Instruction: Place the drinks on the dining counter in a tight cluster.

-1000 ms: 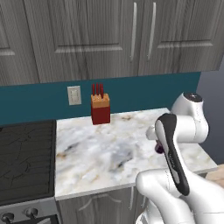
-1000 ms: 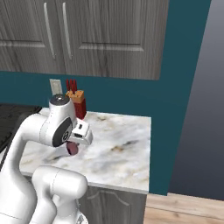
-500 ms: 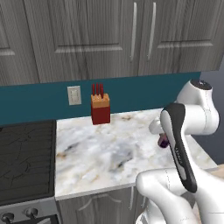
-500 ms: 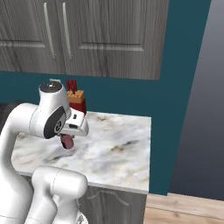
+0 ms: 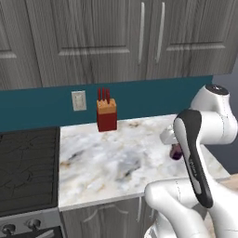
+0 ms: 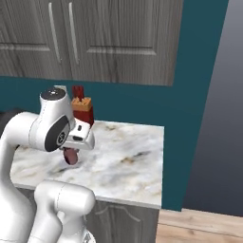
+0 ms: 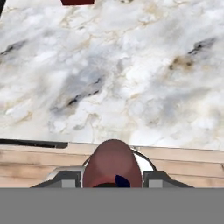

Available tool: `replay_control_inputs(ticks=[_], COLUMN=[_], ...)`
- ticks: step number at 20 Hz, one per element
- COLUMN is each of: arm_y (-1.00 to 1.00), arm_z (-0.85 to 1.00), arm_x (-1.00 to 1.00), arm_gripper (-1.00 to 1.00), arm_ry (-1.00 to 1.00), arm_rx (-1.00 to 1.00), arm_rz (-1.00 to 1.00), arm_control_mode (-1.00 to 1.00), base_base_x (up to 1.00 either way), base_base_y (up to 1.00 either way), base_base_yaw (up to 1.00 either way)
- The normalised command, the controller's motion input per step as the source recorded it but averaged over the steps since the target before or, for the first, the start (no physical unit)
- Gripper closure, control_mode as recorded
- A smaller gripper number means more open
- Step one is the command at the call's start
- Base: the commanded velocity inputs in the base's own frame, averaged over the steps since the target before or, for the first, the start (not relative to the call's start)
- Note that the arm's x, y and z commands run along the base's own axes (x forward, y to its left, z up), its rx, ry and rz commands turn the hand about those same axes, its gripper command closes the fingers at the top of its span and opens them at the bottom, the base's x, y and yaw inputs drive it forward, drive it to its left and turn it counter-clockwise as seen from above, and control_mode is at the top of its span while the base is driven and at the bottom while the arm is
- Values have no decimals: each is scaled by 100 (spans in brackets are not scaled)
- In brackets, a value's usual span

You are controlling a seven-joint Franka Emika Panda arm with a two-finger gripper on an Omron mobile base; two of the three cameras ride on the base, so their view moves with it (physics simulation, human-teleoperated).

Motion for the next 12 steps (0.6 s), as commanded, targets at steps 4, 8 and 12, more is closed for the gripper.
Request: replay_control_inputs(ticks=[4,8,12], arm_y=[0,0,0], arm_z=[0,0,0], arm_x=[0,0,0], arm_gripper=[100,100,100], arm_ry=[0,0,0], arm_rx=[0,0,0], arm_rz=[0,0,0], arm_control_mode=[100,100,100], base_base_x=[-92,-70,-16], base_base_y=[0,0,1], base_base_yaw=[0,0,27])
